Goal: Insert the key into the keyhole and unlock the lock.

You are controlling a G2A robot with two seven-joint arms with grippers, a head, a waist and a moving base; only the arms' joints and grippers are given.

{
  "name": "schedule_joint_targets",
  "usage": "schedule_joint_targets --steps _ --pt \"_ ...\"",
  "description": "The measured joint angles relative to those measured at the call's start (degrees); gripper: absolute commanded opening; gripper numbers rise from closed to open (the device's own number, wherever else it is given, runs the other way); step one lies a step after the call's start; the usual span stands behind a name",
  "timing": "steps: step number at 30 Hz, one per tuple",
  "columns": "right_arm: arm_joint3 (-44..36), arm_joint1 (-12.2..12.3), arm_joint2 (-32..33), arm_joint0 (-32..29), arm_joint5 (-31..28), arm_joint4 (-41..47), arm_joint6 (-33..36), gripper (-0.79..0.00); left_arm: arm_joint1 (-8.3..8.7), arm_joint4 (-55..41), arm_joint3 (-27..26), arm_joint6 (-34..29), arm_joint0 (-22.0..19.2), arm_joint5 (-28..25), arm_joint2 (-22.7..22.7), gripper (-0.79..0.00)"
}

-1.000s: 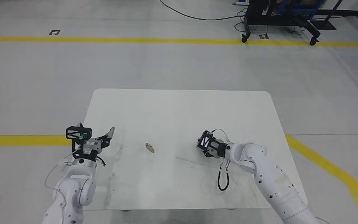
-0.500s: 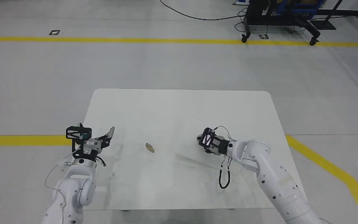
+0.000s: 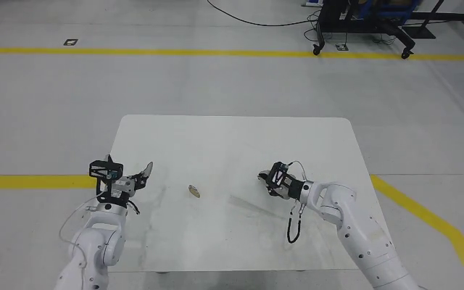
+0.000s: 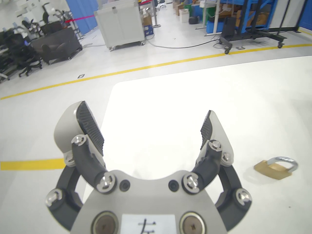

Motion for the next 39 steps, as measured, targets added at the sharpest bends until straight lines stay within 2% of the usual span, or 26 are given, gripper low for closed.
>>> schedule_joint_targets --steps 5,9,12,18,24,32,35,39 --pt "-1.05 0.45 0.37 -2.02 1.04 -4.89 -6.31 -0.785 0.19 6.48 -3.98 -2.97 -5.26 -7.32 5.2 0.0" --pt "-0.09 0.83 1.5 -3.55 1.61 -6.88 -15.05 -0.785 0.4 12.42 -0.71 -3.42 -13.24 -19.89 11.32 0.0" --pt "1.42 0.97 1.61 -3.82 1.11 -7.69 -21.09 -0.785 0.18 15.87 2.25 -4.9 -18.82 -24.83 15.77 0.0" --pt "5.0 0.77 -0.43 -2.68 2.1 -9.9 -26.09 -0.785 -0.99 18.36 7.19 -4.51 -25.23 -25.68 24.19 0.0" --pt "6.81 0.42 -2.57 -1.04 3.2 -11.0 -27.73 -0.785 -1.76 20.45 8.71 -4.95 -28.82 -26.47 29.16 0.0" --pt "6.15 0.34 -3.36 -0.32 4.95 -11.7 -27.42 -0.785 -2.09 36.52 12.66 -8.93 -32.08 -27.48 36.49 0.0" --pt "5.1 0.38 -3.37 -0.69 5.71 -11.89 -26.83 -0.785 -2.42 36.14 13.93 -7.93 -31.9 -25.65 37.11 0.0" --pt "3.22 0.69 -2.31 -2.01 5.76 -11.18 -26.96 -0.785 -2.45 30.7 13.56 -7.45 -31.2 -22.82 34.05 0.0"
